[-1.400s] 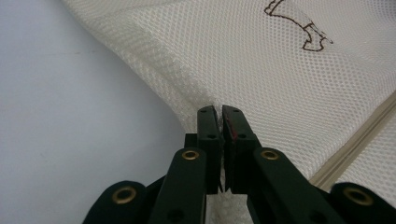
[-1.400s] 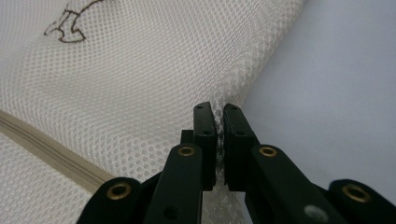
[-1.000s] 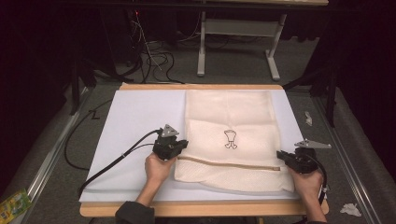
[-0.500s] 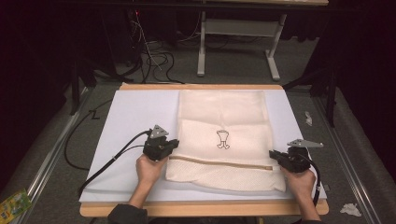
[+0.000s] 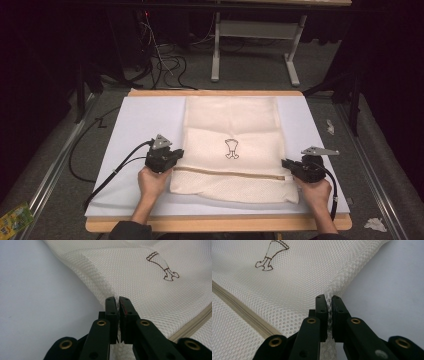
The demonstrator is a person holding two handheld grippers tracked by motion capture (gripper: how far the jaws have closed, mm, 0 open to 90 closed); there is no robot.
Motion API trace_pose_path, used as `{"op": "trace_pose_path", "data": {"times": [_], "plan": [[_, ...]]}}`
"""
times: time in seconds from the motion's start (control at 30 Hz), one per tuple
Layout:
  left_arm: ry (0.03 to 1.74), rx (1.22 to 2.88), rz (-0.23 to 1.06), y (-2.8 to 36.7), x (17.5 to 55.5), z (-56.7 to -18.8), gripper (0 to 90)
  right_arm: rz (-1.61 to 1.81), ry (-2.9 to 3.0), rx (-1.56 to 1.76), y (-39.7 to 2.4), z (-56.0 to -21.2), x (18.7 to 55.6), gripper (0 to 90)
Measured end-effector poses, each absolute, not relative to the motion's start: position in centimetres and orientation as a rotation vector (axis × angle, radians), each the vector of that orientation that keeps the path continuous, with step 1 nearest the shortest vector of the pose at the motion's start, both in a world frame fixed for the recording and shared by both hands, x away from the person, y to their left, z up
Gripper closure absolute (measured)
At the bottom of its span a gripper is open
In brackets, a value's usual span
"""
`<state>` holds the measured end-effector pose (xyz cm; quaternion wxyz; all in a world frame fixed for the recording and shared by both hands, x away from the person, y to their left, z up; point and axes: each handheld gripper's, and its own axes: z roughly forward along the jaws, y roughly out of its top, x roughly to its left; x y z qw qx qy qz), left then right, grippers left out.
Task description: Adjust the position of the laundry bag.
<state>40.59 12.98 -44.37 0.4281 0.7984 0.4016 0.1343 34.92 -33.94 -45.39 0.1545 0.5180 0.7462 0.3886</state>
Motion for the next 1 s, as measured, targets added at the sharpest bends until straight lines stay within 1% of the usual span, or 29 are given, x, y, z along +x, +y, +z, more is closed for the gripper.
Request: {"op": "trace_pose_path", "data": {"times": [0.23,0.3,0.53,1.0], "plan": [[1.015,1.990,0.353,13.8,40.5,-44.5,85.7,1.139,2.153,1.473,-33.1,-45.7,35.4,87.0],[1.024,2.003,0.395,14.1,40.6,-44.4,85.7,1.135,2.164,1.470,-32.8,-45.7,35.7,87.0],[1.041,2.030,0.434,14.7,40.7,-44.5,85.6,1.141,2.165,1.437,-31.6,-45.2,36.2,87.0],[1.115,2.020,0.484,16.3,41.6,-44.8,85.2,1.148,2.180,1.428,-29.3,-45.5,38.0,87.0]]}}
